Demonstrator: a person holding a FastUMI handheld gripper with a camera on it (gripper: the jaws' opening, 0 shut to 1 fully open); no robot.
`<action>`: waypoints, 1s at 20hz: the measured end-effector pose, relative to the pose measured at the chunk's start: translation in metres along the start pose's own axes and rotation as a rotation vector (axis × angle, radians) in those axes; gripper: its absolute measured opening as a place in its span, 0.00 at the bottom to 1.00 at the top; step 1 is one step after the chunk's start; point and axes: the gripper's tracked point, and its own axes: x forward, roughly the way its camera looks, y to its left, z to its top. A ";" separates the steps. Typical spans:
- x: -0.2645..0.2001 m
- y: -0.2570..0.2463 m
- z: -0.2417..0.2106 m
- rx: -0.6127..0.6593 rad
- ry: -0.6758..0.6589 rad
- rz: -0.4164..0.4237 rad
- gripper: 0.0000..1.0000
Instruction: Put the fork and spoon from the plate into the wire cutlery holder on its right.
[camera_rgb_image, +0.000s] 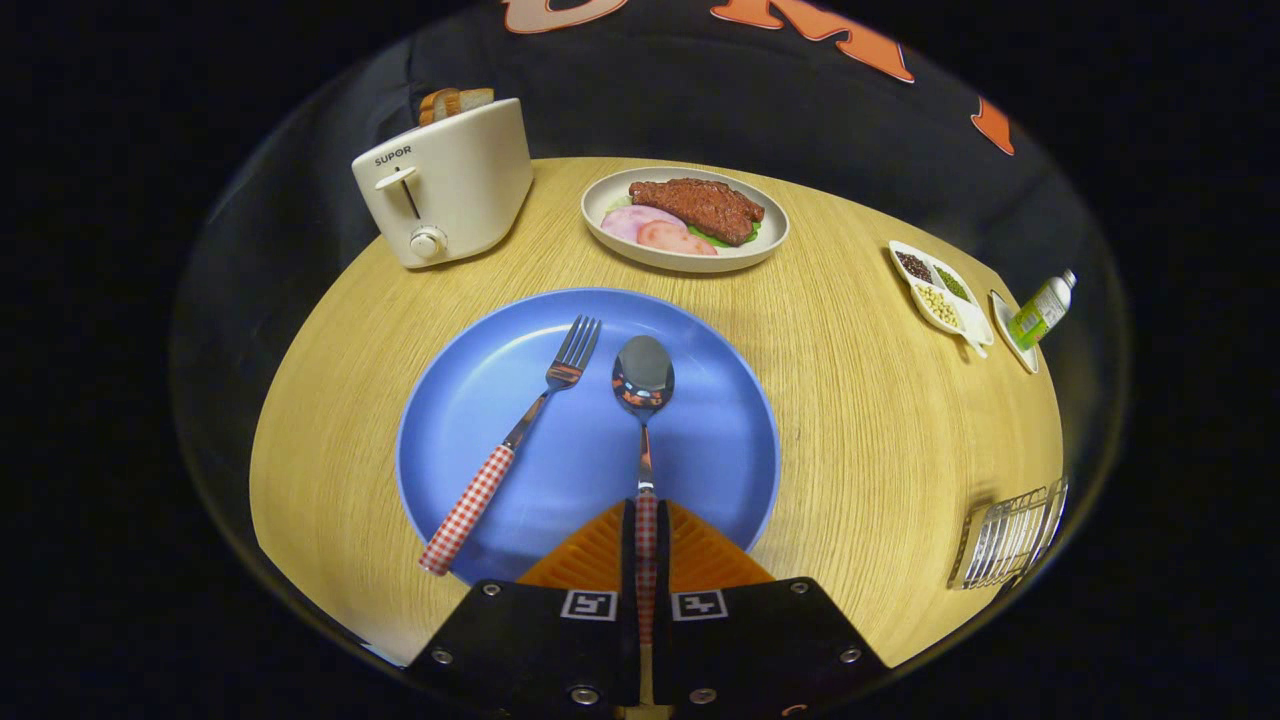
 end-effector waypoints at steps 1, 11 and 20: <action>-0.002 -0.003 0.001 -0.007 -0.009 -0.005 0.06; -0.044 -0.009 0.021 -0.024 -0.126 0.082 0.05; -0.111 -0.066 0.049 0.064 -0.264 0.076 0.05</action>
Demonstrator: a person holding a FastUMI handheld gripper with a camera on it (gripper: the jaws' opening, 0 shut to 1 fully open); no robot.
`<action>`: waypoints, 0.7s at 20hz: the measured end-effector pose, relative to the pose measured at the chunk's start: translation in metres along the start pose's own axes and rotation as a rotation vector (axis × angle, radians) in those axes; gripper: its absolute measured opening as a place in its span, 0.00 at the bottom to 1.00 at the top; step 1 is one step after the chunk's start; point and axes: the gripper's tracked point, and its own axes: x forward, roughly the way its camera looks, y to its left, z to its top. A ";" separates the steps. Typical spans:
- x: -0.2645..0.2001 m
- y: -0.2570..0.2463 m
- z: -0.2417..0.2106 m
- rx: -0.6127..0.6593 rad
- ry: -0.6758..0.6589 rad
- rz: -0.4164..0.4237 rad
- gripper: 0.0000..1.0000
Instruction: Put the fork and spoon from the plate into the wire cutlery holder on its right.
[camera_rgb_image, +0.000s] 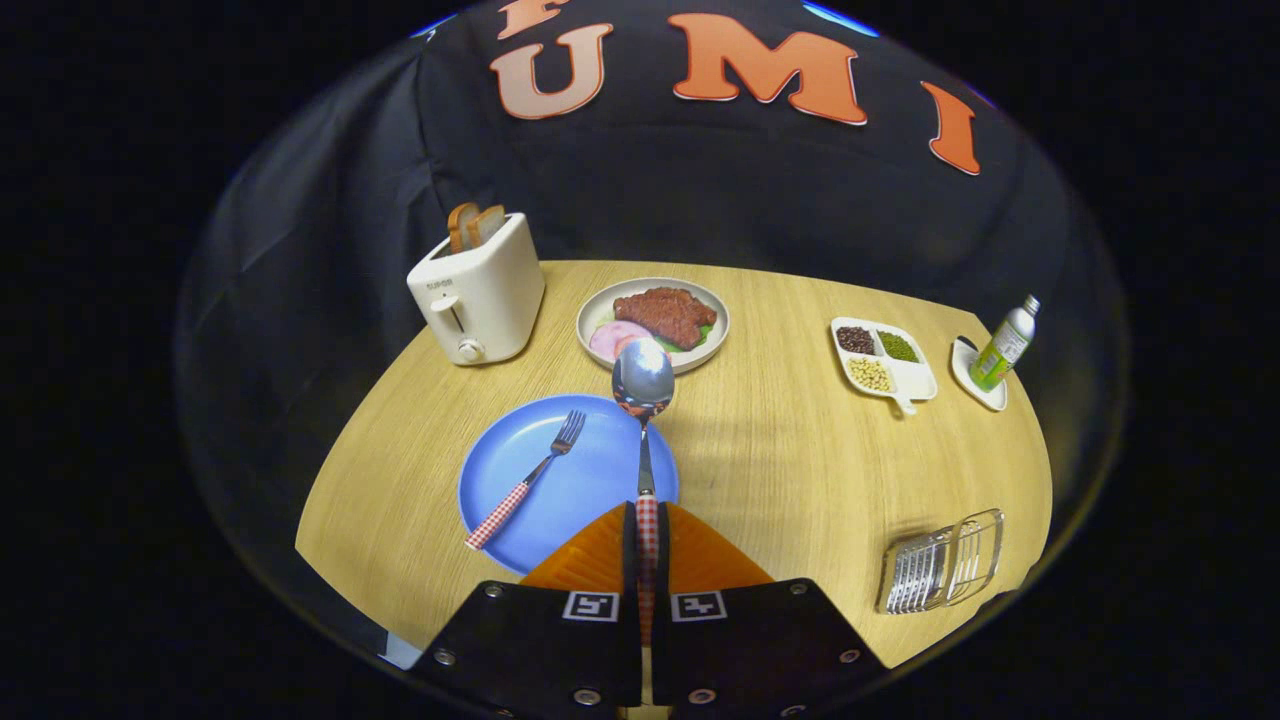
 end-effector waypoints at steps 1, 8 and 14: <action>-0.005 -0.009 0.006 0.014 -0.016 -0.006 0.05; -0.055 -0.097 0.018 0.092 -0.086 -0.105 0.04; -0.098 -0.177 0.019 0.135 -0.142 -0.216 0.04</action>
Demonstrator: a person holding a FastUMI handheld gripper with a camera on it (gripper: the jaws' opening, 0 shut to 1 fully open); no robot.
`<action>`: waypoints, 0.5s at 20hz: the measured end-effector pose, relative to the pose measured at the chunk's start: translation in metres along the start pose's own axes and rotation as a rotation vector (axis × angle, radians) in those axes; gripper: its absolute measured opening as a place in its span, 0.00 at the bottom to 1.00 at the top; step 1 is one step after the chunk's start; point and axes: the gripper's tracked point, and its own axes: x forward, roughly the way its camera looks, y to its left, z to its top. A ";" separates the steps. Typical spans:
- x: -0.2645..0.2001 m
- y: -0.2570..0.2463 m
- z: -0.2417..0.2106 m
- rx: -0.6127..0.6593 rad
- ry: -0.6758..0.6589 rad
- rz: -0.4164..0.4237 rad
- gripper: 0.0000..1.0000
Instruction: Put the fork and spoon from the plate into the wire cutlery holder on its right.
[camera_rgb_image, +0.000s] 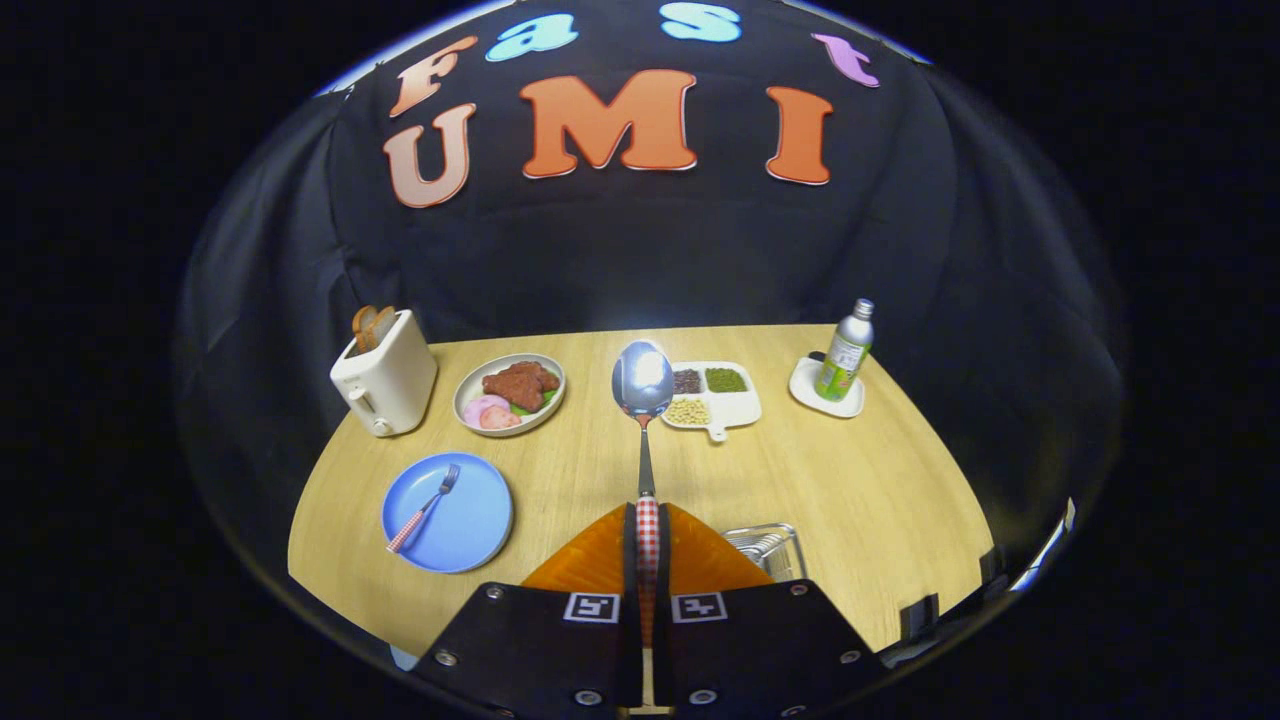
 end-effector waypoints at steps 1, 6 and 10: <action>-0.003 -0.014 0.003 0.002 -0.013 -0.026 0.04; -0.013 -0.063 -0.009 -0.005 -0.002 -0.093 0.04; -0.017 -0.086 -0.052 -0.027 0.140 -0.085 0.05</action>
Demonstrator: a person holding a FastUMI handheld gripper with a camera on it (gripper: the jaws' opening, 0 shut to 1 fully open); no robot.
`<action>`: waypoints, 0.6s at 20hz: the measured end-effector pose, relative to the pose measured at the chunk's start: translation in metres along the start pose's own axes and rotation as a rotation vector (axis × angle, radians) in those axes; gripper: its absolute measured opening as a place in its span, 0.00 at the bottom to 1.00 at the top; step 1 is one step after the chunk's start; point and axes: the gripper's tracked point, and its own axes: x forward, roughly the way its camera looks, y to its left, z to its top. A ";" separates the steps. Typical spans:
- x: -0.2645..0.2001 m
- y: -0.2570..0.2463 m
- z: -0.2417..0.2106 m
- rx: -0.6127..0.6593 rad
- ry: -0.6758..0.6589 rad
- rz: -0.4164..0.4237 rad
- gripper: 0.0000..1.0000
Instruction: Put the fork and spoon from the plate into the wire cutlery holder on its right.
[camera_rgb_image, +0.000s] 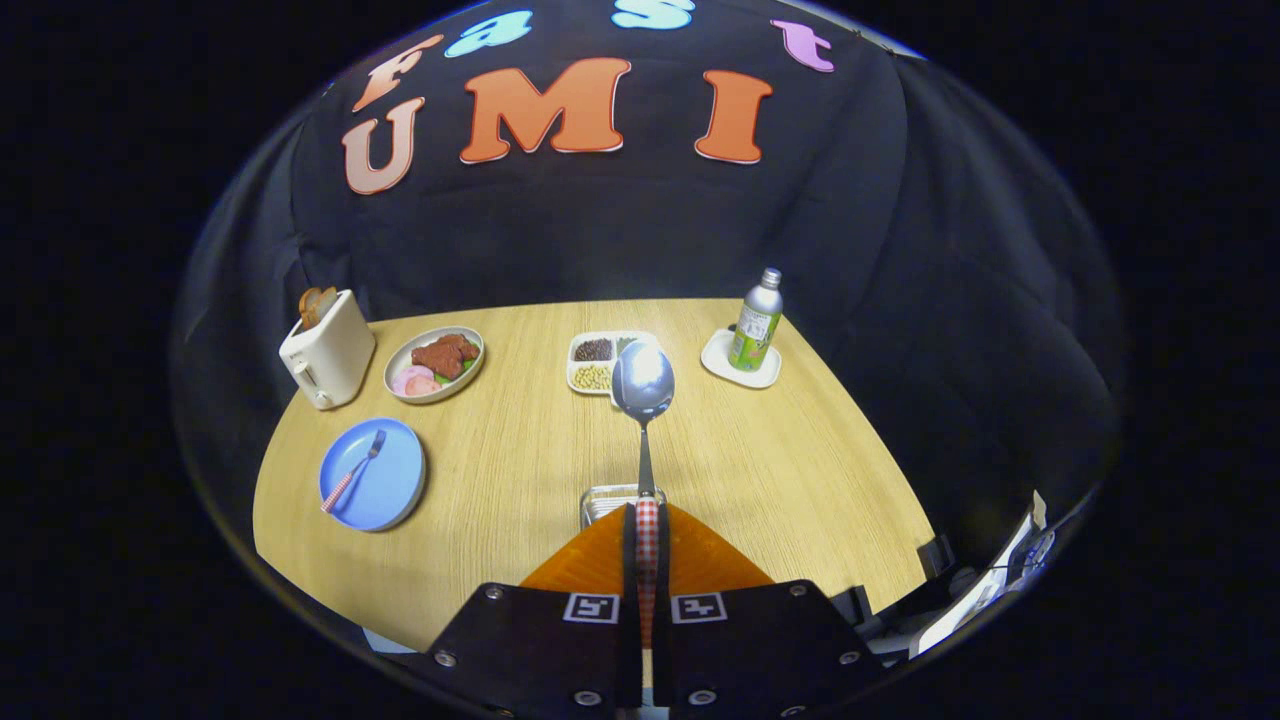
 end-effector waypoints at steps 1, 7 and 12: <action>0.002 -0.002 -0.010 -0.015 0.038 0.007 0.05; 0.005 0.004 -0.048 -0.147 0.215 0.092 0.05; 0.007 0.005 -0.068 -0.275 0.361 0.091 0.05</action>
